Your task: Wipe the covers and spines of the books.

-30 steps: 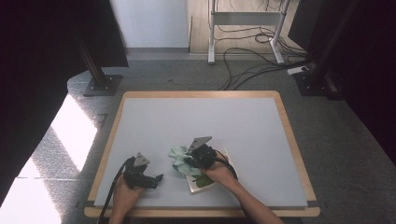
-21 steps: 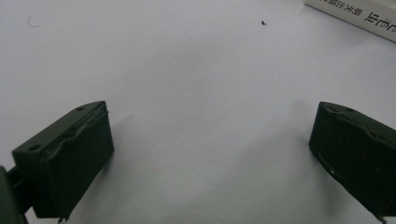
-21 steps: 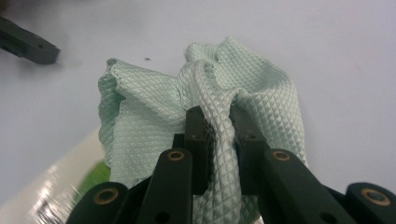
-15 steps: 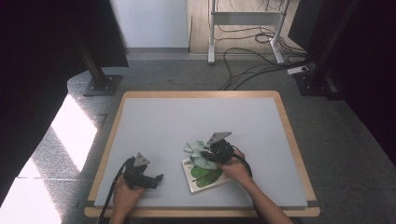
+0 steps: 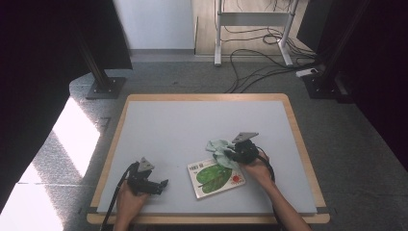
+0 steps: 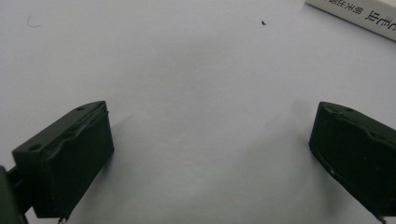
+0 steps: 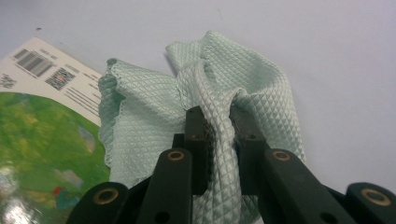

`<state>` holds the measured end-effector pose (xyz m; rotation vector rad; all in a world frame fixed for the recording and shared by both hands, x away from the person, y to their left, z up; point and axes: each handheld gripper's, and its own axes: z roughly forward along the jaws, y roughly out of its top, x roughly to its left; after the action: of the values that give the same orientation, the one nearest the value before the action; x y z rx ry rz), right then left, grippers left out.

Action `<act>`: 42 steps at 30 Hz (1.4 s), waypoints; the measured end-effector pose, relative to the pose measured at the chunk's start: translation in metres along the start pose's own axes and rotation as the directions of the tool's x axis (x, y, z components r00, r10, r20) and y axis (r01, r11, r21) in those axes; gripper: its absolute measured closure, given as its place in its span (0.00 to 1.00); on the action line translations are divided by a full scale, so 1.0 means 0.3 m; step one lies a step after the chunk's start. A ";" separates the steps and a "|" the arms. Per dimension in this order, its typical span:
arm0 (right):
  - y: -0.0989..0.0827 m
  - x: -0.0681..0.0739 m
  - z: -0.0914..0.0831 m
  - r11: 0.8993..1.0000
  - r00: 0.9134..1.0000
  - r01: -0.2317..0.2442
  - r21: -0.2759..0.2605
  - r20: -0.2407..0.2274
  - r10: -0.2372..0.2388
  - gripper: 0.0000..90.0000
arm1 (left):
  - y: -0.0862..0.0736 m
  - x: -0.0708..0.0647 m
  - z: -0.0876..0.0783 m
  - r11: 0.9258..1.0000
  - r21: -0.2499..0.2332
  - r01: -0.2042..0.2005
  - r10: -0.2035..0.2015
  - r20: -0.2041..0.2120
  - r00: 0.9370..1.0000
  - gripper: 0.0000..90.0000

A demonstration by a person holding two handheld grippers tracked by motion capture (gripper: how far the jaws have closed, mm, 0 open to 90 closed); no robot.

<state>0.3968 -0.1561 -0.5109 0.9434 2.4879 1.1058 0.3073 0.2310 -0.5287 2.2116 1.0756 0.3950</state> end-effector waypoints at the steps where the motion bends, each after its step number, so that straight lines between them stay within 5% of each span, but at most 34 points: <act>1: -0.003 -0.005 -0.003 1.000 1.000 -0.002 0.000 0.004 0.002 0.86 | 0.000 0.000 0.000 1.000 0.000 0.000 0.000 0.000 1.000 0.00; 11: -0.035 -0.003 -0.042 1.000 0.999 0.019 0.013 0.031 -0.020 0.86 | 0.000 0.000 0.000 1.000 -0.001 0.001 -0.001 0.000 1.000 0.00; 33: -0.197 0.100 -0.205 0.998 0.998 0.063 -0.006 -0.026 -0.063 0.86 | 0.000 0.000 0.000 1.000 -0.001 0.001 -0.001 0.000 1.000 0.00; 42: -0.186 0.128 -0.209 0.993 0.993 0.115 0.017 0.001 -0.115 0.86 | 0.000 0.000 0.000 1.000 -0.002 0.001 -0.001 0.000 1.000 0.00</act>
<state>0.3128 -0.1943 -0.5088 0.7939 2.5189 1.0490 0.3073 0.2310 -0.5288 2.2092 1.0763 0.3959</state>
